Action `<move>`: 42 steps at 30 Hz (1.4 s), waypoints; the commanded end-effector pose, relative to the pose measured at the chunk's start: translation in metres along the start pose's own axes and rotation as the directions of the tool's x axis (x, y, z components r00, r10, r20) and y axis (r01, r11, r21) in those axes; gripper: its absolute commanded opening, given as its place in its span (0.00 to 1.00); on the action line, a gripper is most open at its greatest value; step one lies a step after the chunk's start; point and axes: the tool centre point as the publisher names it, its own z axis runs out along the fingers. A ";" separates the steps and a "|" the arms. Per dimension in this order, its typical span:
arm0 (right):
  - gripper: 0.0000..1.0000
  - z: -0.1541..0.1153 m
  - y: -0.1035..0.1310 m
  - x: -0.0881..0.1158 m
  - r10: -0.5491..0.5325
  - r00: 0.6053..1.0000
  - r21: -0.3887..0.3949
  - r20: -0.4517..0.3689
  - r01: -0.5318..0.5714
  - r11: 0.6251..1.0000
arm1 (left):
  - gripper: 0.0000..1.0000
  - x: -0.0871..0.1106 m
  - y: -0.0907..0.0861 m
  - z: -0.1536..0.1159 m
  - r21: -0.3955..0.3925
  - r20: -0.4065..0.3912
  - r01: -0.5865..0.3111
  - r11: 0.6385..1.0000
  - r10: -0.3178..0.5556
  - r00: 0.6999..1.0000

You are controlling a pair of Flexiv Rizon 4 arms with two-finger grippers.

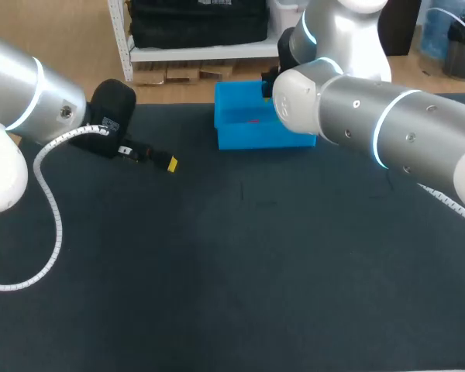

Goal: Use the left arm to pick the red cube and place it into the blue plastic box first, then use the right arm to grasp the green cube and put it into the same blue plastic box after the first action is fully finished.

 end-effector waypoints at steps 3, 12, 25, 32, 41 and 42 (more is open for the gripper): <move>1.00 -0.011 0.000 -0.007 0.000 0.998 -0.008 -0.064 0.000 1.000 | 1.00 0.001 0.001 0.000 0.006 0.004 -0.002 1.000 0.002 1.000; 1.00 -0.049 0.008 0.005 -0.031 0.997 0.031 -0.071 0.033 0.999 | 1.00 0.001 0.001 0.000 0.006 0.004 -0.002 1.000 0.002 1.000; 1.00 -0.111 0.012 0.050 -0.047 0.998 -0.047 -0.044 0.045 0.998 | 1.00 0.001 0.001 0.000 0.006 0.004 -0.002 1.000 0.002 1.000; 1.00 -0.137 0.007 0.078 -0.047 0.998 -0.069 -0.029 0.044 0.997 | 1.00 0.001 0.001 0.000 0.006 0.004 -0.002 1.000 0.002 1.000; 1.00 -0.153 -0.005 0.115 -0.036 0.999 -0.082 -0.026 0.034 0.996 | 1.00 0.001 0.001 0.000 0.006 0.004 -0.002 1.000 0.002 1.000; 1.00 -0.153 -0.006 0.116 -0.033 0.999 -0.100 -0.019 0.031 0.995 | 1.00 0.001 0.001 0.000 0.006 0.004 -0.002 1.000 0.002 1.000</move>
